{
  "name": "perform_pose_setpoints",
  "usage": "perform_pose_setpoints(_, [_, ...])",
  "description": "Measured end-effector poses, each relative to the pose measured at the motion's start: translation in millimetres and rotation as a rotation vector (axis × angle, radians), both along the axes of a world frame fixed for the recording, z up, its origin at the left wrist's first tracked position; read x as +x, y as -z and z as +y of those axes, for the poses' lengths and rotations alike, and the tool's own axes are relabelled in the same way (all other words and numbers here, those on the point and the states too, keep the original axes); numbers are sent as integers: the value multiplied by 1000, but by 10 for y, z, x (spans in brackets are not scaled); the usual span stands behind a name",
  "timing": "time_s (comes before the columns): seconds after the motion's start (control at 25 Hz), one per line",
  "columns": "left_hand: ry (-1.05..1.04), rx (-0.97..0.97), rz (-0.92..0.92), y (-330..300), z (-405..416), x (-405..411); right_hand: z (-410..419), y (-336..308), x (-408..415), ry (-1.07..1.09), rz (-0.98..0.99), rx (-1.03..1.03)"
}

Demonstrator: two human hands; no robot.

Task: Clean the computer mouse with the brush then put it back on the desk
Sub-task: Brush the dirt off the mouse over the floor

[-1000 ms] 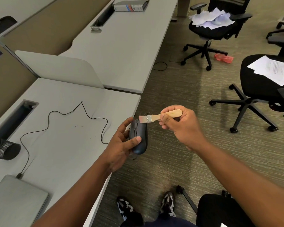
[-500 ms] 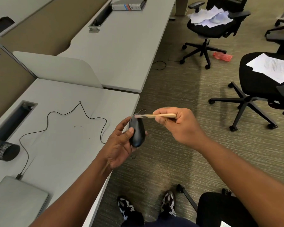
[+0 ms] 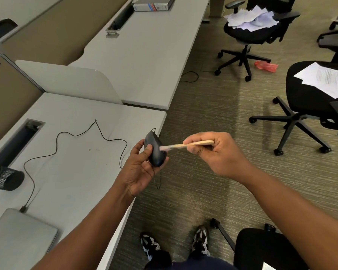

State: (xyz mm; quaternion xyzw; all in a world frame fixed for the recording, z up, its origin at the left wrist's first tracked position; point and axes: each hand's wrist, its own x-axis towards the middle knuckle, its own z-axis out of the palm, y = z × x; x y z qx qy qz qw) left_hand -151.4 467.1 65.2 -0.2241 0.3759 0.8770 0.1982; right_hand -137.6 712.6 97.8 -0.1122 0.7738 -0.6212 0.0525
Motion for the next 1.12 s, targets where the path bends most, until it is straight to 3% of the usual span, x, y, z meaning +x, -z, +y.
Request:
perform_pose_setpoints(0.12, [-13,4,1,-32,58,-12,-87,49,-9,63,59,12])
perform_pose_setpoints(0.48, [-95,-93,-59,-54,161,-68,-121,242,155,-30,95,61])
perform_pose_setpoints(0.96, [-190,-182,-185,-73,159,-138,-103,309,149,258,221,-21])
perform_pose_setpoints(1.12, [-213,-175,-162,-55,196,-149,-218,310,223,152,346,65])
